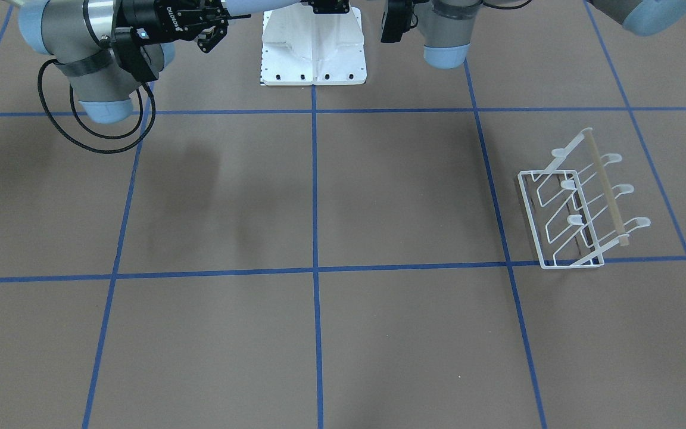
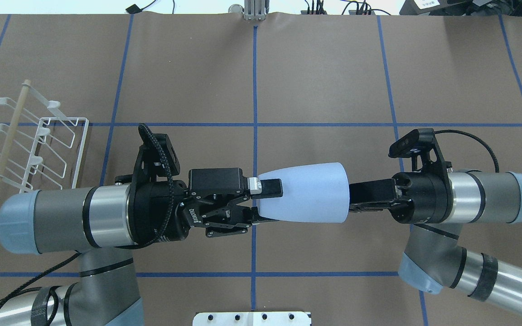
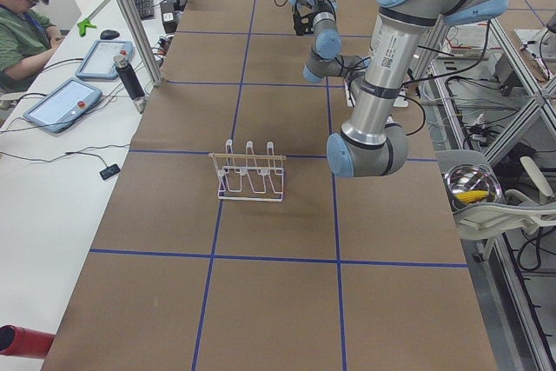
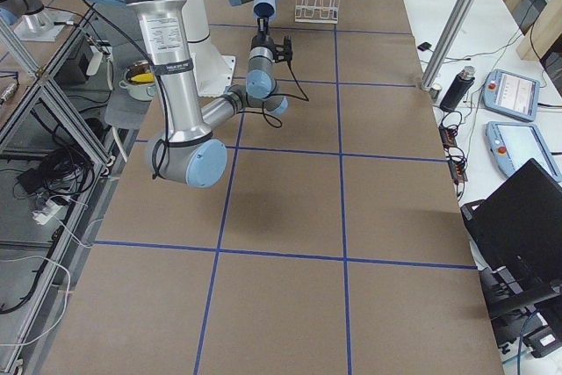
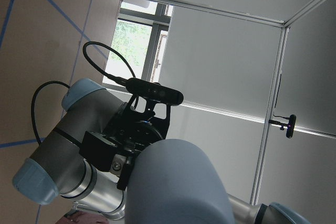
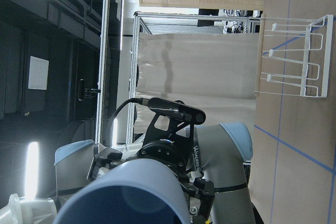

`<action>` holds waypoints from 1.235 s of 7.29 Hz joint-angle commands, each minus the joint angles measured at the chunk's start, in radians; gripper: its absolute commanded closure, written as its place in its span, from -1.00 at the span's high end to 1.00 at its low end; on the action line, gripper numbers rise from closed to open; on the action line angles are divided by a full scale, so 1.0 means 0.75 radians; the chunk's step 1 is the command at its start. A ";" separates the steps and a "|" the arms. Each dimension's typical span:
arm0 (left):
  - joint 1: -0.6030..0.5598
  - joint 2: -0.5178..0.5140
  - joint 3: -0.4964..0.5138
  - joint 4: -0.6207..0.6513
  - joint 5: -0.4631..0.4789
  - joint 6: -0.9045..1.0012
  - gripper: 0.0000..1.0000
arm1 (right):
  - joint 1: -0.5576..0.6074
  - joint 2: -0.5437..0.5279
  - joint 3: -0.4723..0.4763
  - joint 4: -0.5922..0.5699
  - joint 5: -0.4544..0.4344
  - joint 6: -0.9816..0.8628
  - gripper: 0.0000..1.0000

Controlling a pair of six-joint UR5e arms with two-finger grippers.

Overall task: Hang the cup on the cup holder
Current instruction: 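Grasp the cup's base with the left gripper while the right gripper releases and withdraws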

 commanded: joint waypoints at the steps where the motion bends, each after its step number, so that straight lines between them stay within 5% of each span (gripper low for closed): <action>1: 0.020 0.005 -0.001 -0.005 -0.003 -0.001 -1.00 | -0.019 -0.011 0.002 0.006 -0.049 0.004 1.00; 4: 0.018 0.020 -0.001 -0.007 -0.015 0.003 -1.00 | -0.007 -0.029 -0.004 0.002 -0.049 -0.002 1.00; 6: -0.021 0.048 -0.011 0.006 -0.015 0.046 -1.00 | 0.188 -0.105 -0.061 -0.003 0.006 -0.031 1.00; 8: -0.155 0.114 -0.015 0.125 -0.062 0.150 -1.00 | 0.527 -0.105 -0.157 -0.220 0.303 -0.157 1.00; 9: -0.267 0.102 -0.017 0.309 -0.210 0.161 -1.00 | 0.671 -0.099 -0.200 -0.363 0.481 -0.271 1.00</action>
